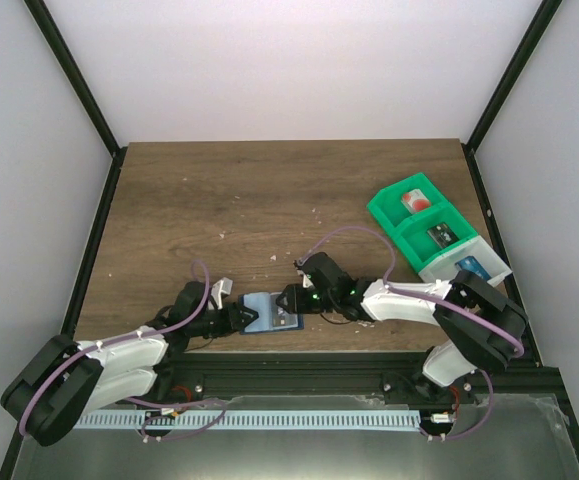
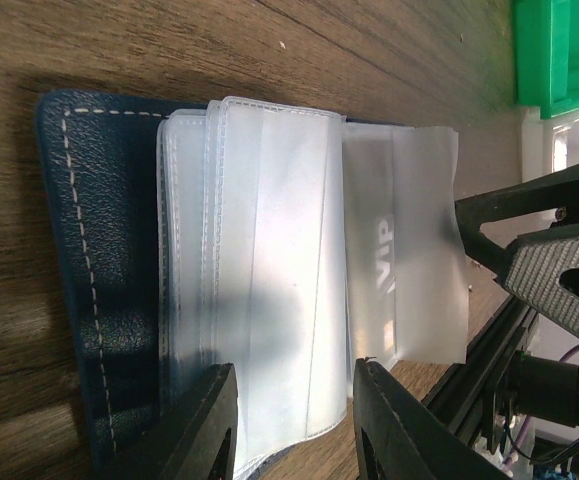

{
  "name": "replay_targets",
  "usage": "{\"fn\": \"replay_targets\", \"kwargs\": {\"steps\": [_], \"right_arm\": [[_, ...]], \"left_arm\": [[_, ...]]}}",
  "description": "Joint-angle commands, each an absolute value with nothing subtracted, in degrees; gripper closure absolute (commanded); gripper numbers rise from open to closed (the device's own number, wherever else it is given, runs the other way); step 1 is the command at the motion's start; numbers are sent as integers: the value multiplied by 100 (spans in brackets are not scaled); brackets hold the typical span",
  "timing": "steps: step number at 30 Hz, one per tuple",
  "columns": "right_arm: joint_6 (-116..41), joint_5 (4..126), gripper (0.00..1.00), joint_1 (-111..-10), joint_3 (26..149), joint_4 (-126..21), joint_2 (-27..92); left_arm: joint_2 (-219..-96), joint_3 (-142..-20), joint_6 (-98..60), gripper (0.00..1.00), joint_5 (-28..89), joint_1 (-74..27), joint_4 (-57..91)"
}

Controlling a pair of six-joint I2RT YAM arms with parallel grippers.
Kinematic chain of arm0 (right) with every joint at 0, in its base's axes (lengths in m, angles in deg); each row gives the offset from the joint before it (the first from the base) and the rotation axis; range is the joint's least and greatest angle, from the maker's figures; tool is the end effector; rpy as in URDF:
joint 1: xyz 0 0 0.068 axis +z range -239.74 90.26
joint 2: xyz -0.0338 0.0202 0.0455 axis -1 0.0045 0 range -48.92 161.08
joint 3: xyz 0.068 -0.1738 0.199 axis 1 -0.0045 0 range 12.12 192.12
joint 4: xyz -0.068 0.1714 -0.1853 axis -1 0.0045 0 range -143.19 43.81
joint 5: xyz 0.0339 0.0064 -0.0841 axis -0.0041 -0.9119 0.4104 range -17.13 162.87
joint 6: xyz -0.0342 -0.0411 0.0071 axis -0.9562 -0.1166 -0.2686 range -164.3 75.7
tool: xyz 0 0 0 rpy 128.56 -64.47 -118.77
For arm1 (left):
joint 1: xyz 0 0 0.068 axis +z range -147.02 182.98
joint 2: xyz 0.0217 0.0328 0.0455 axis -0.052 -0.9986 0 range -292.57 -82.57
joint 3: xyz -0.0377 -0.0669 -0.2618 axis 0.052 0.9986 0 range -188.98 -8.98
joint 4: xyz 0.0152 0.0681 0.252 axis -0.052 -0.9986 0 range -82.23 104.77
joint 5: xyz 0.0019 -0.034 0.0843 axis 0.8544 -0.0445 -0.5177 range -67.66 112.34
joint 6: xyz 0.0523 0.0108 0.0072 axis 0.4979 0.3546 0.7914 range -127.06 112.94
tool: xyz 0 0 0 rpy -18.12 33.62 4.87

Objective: Take the credit cards out of the card holder

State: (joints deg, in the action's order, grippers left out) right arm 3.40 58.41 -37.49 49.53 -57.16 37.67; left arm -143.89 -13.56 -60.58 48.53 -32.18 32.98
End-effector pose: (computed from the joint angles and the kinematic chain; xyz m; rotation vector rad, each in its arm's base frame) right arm 0.1682 0.2318 0.1539 -0.2417 2.6219 1.0441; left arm 0.1224 -0.1054 0.1072 -0.1223 2.5196 -1.2619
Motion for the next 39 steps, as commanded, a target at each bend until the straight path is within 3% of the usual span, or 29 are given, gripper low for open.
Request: {"fn": "replay_targets", "kwargs": {"steps": [1,13,22,39], "right_arm": [[482,5541,60,-3771,4837,-6185,3679],[405,6111,60,-3767,5010,-5600,3835],[370,6060,99,-3762,5067,-5618,3887],[437,5599,100,-3647,5291,-5887,3750]], "left_arm": [[-14382,-1272,-6004,65,4841,-3190,3222],[-14374,-1241,-6006,65,4838,-3185,3242],[-14400,-1223,-5997,65,4826,-3191,3258],[-14492,-1188,-6024,65,4842,-3191,3383]]}}
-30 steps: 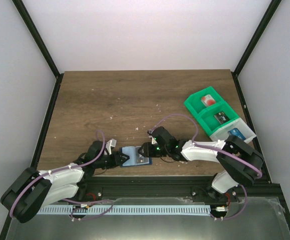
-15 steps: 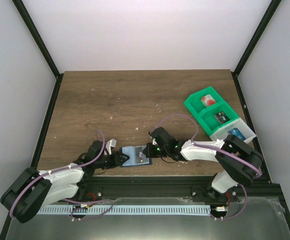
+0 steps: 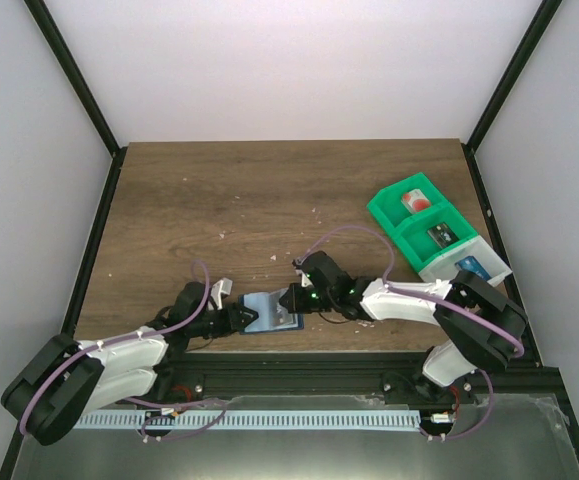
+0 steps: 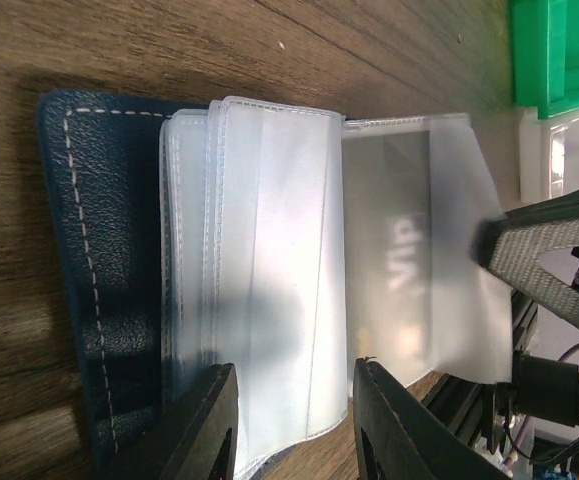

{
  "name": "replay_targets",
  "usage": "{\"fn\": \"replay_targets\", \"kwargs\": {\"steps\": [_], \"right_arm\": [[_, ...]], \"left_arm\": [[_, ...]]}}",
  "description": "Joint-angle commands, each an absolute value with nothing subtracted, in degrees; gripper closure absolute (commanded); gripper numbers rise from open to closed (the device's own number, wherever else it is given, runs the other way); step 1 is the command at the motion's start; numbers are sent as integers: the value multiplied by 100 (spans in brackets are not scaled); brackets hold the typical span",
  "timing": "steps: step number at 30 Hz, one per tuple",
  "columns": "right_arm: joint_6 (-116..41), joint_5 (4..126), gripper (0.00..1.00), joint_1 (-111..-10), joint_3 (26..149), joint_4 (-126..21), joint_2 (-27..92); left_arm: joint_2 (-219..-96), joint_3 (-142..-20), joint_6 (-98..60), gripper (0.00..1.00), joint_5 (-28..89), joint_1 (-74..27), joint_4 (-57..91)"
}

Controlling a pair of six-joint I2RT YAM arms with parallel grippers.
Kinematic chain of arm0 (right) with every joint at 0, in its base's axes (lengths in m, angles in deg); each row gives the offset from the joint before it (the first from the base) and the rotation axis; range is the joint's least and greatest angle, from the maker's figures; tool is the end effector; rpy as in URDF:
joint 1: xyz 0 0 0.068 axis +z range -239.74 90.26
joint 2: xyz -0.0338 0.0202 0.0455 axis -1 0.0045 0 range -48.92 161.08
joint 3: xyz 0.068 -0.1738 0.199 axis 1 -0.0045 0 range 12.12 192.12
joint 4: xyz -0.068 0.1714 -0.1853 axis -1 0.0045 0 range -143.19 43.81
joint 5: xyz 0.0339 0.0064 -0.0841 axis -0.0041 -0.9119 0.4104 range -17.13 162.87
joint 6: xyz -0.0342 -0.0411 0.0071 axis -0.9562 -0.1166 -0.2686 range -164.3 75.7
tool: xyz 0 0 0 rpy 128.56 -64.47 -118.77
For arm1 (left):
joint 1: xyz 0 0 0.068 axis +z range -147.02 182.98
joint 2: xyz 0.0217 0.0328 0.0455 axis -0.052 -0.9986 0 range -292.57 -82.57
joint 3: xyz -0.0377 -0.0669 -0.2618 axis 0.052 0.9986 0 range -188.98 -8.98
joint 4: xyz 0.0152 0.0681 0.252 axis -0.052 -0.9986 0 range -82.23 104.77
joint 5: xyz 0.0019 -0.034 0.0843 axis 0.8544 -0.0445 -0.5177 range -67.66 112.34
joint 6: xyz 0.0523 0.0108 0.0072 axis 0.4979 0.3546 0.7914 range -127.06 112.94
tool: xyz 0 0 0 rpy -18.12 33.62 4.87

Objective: Take the credit cards out of the card holder

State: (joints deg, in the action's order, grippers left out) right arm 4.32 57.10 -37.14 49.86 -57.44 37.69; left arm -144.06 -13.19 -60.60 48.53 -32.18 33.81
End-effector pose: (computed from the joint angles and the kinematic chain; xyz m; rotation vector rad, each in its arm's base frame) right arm 0.1671 0.2345 0.1559 -0.2438 2.6266 1.0822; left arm 0.1219 -0.1050 0.1063 -0.1207 2.5144 -1.2647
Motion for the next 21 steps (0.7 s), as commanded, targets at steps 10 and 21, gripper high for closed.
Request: {"fn": "replay_targets", "kwargs": {"steps": [10,21], "right_arm": [[448,5561,100,-3564,5614,-5802,3942],[633,5260,100,-3499,5740,-6091,4261]], "left_arm": [[-14440,-1162,-6063,65,4869,-3186,3444],[-14513,-1075,-6094,65,4920,-3192,3637]]}}
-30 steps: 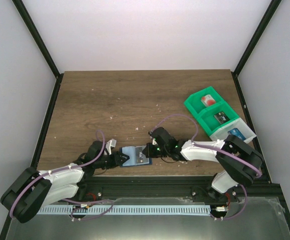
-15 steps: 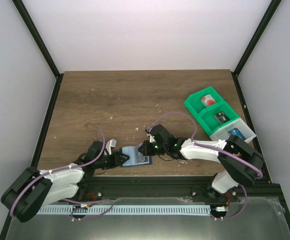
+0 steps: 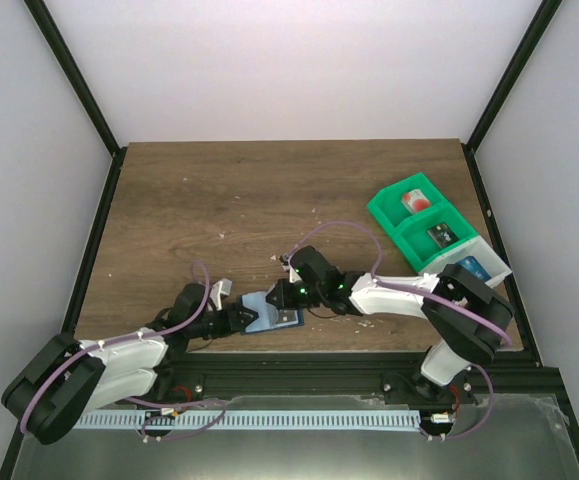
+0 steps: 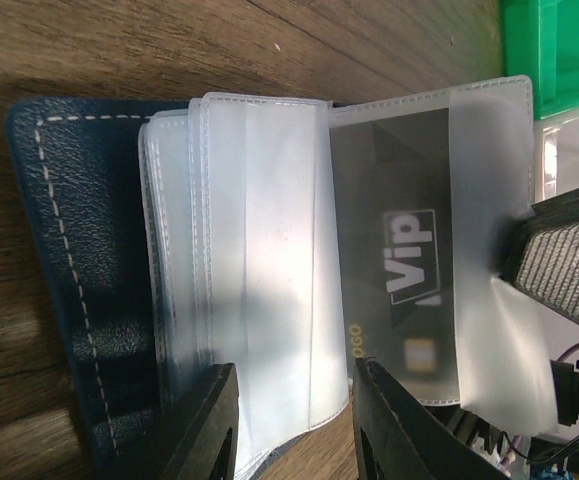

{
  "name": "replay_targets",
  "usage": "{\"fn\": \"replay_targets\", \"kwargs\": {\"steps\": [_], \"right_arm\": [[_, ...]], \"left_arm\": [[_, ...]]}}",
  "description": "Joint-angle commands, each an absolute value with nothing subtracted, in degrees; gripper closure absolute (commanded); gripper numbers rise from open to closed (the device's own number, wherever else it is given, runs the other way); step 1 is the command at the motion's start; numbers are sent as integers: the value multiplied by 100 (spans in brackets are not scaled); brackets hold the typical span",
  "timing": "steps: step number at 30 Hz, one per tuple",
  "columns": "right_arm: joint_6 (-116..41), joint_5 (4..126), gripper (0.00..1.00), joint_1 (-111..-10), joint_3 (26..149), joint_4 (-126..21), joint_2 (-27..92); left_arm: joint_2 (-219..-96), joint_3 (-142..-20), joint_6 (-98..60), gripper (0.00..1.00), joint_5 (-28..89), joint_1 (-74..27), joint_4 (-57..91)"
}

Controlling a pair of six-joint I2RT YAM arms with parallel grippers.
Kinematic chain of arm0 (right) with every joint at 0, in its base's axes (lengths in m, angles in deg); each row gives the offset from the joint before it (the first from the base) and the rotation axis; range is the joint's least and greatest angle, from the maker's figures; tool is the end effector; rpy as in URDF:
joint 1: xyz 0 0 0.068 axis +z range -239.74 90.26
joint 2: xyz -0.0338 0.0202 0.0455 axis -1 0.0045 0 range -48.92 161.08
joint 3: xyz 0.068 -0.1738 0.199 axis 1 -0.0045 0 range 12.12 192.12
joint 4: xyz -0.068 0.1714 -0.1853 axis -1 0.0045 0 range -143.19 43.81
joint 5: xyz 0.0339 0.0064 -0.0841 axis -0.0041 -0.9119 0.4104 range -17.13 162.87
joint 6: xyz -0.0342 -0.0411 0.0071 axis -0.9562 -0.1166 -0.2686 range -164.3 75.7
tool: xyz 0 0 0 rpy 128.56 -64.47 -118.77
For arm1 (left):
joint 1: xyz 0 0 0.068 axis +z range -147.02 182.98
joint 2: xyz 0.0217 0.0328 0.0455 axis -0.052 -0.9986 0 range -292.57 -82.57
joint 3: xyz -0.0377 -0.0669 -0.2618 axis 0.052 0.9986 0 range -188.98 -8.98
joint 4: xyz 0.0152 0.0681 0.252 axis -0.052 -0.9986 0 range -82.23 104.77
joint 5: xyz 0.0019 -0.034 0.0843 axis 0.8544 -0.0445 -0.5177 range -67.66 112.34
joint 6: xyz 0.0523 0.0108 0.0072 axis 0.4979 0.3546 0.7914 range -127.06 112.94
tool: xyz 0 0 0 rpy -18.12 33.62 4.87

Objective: Take the credit cards out of the card holder

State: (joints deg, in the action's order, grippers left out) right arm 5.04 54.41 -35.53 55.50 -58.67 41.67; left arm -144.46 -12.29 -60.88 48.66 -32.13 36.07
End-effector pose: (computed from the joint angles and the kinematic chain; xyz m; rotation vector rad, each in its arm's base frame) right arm 0.1742 0.2610 0.1667 -0.3008 2.5998 1.1811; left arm 0.1209 -0.1042 0.1045 -0.1197 2.4985 -1.2774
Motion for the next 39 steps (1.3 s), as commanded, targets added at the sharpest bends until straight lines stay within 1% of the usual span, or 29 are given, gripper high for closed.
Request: {"fn": "replay_targets", "kwargs": {"steps": [1,5,10,11,13,15,22,26,28,33,35,39], "right_arm": [[666,5224,99,-3503,5727,-6151,4268],[817,5093,97,-3499,5660,-6349,4362],[1067,4672,96,-3499,5445,-7043,4578],[1082,4634,94,-3503,5428,-7132,4635],[1125,4562,86,-3499,5430,-7251,4728],[1128,4527,82,-3502,5408,-7376,4801],[1119,4319,77,-3500,5393,-7836,5057],[1122,4157,75,-3501,5409,-8057,5219],[1123,4059,70,-3499,5466,-8123,5288],[1012,4023,60,-3501,5596,-7977,5176],[913,4065,58,-3507,5645,-7770,5041],[624,4437,58,-3574,5626,-7017,4642]], "left_arm": [[-14515,-1074,-6094,65,4935,-3190,3638],[-14424,-1088,-6094,66,4947,-3193,3539],[-14201,-1065,-6136,66,4855,-3190,3378],[-14160,-1065,-6149,66,4850,-3190,3349],[-14067,-1069,-6197,66,4816,-3184,3244],[-13897,-1124,-6215,68,4733,-3191,2938],[-12519,-1365,-6335,68,3978,-3188,1426],[-11892,-1474,-6387,67,3686,-3177,990],[-11738,-1470,-6405,66,3638,-3175,940],[-11685,-1498,-6428,66,3556,-3176,812],[-11706,-1502,-6421,66,3581,-3182,844],[-11890,-1494,-6327,66,3905,-3182,1263]]}}
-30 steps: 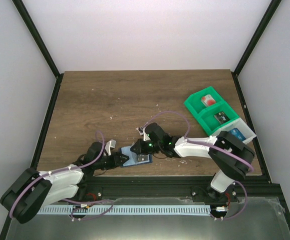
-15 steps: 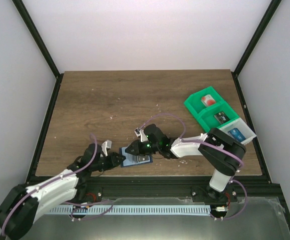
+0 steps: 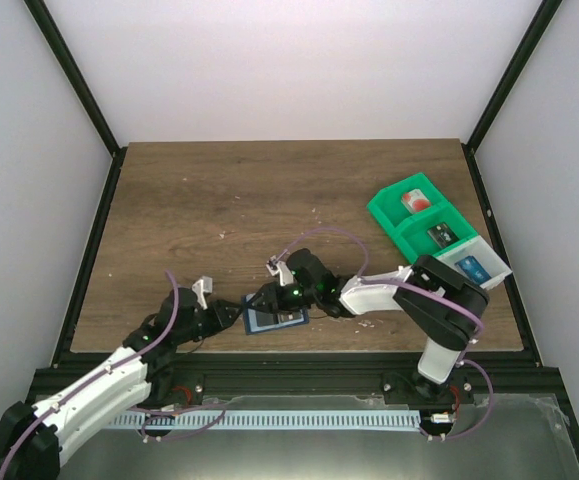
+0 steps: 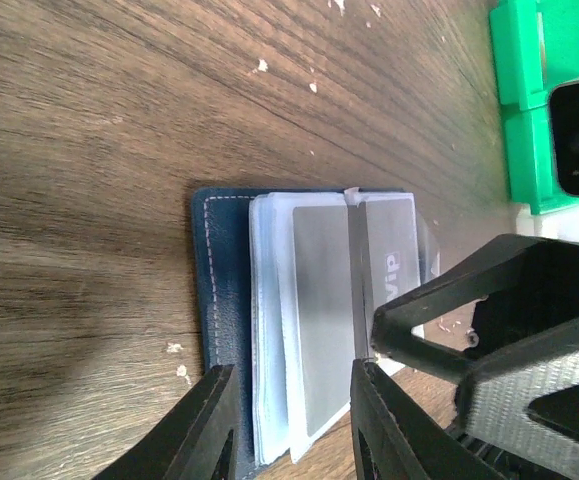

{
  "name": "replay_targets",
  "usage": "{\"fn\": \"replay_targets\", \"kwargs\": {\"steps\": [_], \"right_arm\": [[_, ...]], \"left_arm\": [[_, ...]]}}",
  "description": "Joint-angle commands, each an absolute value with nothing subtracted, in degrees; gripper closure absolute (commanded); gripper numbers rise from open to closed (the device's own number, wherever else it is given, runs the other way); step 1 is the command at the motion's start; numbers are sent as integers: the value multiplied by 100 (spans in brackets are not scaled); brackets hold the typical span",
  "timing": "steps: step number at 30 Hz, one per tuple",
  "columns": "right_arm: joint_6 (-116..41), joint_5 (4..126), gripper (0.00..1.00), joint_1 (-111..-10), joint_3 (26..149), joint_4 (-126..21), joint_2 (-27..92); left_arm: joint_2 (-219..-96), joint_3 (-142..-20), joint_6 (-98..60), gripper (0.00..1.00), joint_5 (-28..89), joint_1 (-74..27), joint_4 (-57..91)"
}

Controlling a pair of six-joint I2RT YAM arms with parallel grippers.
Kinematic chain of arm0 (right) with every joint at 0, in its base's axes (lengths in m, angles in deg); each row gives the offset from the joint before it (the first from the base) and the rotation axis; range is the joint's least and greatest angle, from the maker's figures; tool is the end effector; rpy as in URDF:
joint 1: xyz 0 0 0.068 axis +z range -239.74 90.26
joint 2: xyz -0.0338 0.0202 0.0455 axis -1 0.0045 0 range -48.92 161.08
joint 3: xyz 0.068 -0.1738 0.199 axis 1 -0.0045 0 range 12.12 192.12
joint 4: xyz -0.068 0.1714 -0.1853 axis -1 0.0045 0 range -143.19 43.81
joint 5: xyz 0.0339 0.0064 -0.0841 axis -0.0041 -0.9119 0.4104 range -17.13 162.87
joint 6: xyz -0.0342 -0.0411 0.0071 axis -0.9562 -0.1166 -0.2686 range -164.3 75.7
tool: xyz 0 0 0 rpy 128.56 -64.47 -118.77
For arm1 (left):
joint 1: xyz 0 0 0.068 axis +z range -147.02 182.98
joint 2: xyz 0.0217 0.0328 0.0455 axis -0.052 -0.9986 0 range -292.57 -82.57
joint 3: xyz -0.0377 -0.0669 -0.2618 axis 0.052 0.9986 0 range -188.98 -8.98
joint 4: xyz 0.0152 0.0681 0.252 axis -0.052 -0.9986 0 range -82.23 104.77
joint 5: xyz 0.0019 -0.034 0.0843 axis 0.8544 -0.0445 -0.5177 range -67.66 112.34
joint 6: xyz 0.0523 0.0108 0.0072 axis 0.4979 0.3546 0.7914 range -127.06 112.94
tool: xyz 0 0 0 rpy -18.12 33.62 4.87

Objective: Take the credit cards out of the card holder

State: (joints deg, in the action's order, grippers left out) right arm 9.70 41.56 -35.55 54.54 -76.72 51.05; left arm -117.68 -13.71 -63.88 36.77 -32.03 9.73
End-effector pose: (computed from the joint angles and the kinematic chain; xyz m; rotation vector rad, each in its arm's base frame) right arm 0.1806 0.2819 0.1405 -0.3848 2.5547 1.5198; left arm 0.1048 -0.0842 0.1304 -0.3022 2.4038 -1.1091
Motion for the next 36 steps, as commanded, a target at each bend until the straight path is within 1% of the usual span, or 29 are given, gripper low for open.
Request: {"fn": "replay_targets", "kwargs": {"steps": [1,2,4,7,12,17,23,28,36], "right_arm": [[542,4556,59,-3604,5592,-6851,4523],[484,4664,59,-3638,5540,-6703,4418],[362,4821,61,-3713,5437,-6484,4200],[212,5106,62,-3789,5321,-6188,3926],[218,5019,67,-3983,5015,-6289,3852],[195,4999,68,-4026,4944,-6359,3954],[210,4888,68,-4027,5000,-6461,4190],[231,4812,68,-4032,5011,-6627,4447],[253,4710,68,-4026,5005,-6754,4606]], "left_arm": [[-11970,-1495,-6299,67,3978,-3177,1423],[-12083,-1503,-6270,70,4039,-3178,1531],[-12315,-1504,-6210,79,4168,-3183,1788],[-12758,-1558,-6077,89,4444,-3178,2197],[-13486,-1705,-5931,100,4675,-3179,2688],[-14157,-1647,-5989,100,4837,-3178,3431],[-14906,-1760,-5858,100,4854,-3183,3371],[-15190,-1707,-5760,100,4655,-3179,3244],[-15289,-1618,-5787,100,4643,-3180,3364]]}}
